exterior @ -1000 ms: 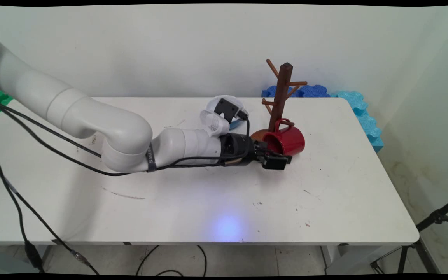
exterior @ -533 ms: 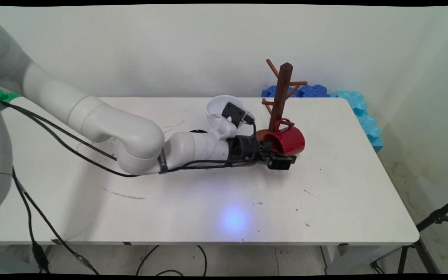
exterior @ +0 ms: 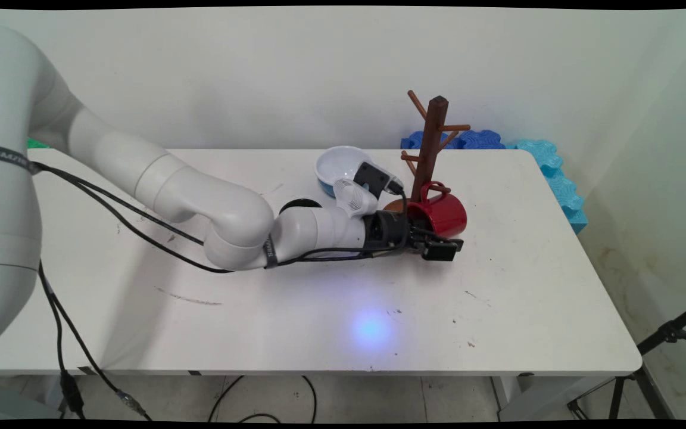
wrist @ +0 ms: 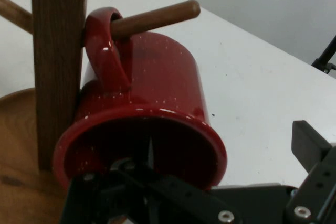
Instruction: Pick up the red mug from the rack, then place the picked object on the table
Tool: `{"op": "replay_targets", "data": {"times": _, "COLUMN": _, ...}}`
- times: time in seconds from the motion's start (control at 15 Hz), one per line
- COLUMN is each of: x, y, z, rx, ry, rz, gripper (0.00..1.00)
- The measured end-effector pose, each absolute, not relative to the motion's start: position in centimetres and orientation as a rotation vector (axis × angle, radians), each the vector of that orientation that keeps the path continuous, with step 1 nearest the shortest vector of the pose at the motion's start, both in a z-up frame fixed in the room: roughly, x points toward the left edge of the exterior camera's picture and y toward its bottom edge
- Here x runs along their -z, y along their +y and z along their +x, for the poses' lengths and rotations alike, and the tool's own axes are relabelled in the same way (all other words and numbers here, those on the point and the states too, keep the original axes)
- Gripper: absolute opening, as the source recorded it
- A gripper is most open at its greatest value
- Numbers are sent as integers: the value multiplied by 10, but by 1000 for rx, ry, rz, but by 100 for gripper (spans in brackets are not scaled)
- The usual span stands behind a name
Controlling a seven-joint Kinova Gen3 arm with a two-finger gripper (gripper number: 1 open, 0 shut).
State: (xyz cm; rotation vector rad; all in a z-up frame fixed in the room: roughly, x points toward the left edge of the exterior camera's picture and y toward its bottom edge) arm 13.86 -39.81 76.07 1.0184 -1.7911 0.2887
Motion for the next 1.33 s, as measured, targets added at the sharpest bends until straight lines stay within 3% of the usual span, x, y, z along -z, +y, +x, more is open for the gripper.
{"op": "replay_targets", "data": {"times": 0.6, "x": -750, "y": -410, "z": 125, "rx": -286, "ry": -1782, "rz": 1037, "gripper": 100}}
{"op": "replay_targets", "data": {"times": 0.67, "x": -749, "y": -411, "z": 125, "rx": -286, "ry": -1781, "rz": 1041, "gripper": 0}}
{"op": "replay_targets", "data": {"times": 1.33, "x": -754, "y": -412, "z": 121, "rx": -287, "ry": -1773, "rz": 1041, "gripper": 0}}
